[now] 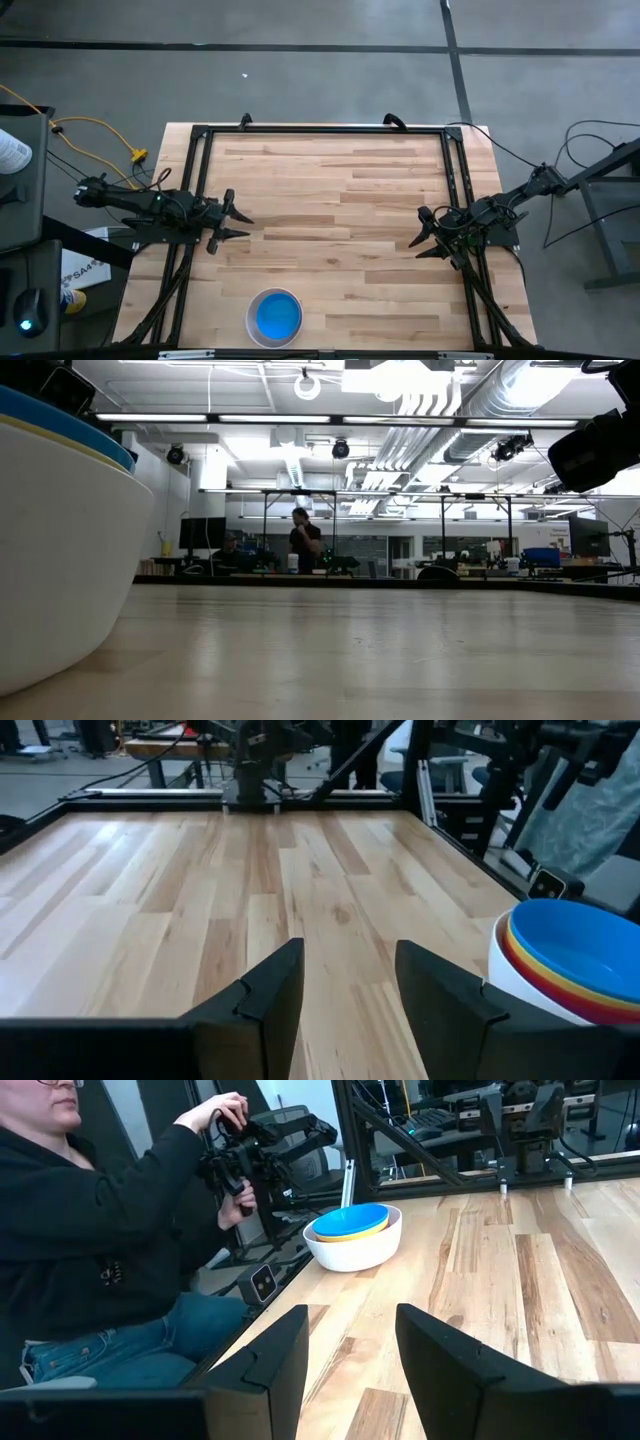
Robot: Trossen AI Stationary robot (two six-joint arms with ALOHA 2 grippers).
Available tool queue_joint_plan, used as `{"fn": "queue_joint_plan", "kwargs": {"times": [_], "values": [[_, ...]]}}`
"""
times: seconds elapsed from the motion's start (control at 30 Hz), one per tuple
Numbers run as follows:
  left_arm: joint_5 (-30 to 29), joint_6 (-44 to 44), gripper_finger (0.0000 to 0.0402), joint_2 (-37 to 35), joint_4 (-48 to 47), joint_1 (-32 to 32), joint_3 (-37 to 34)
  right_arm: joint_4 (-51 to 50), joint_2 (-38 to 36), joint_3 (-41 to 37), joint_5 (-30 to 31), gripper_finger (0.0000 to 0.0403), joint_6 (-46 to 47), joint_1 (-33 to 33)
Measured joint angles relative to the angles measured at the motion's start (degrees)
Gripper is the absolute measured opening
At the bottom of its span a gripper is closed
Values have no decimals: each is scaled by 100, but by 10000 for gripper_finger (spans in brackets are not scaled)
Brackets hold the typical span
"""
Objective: Nest bowls inside each other
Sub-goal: Return to Home Position
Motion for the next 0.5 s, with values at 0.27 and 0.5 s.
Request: {"fn": "queue_joint_plan", "kwargs": {"times": [0.27, 0.5], "values": [[42, 236, 159, 165, 783, 0, -334, -2, 0, 0, -2, 146, 1, 0], [210, 285, 159, 369, 808, 0, -334, 0, -2, -2, 0, 146, 1, -2]]}}
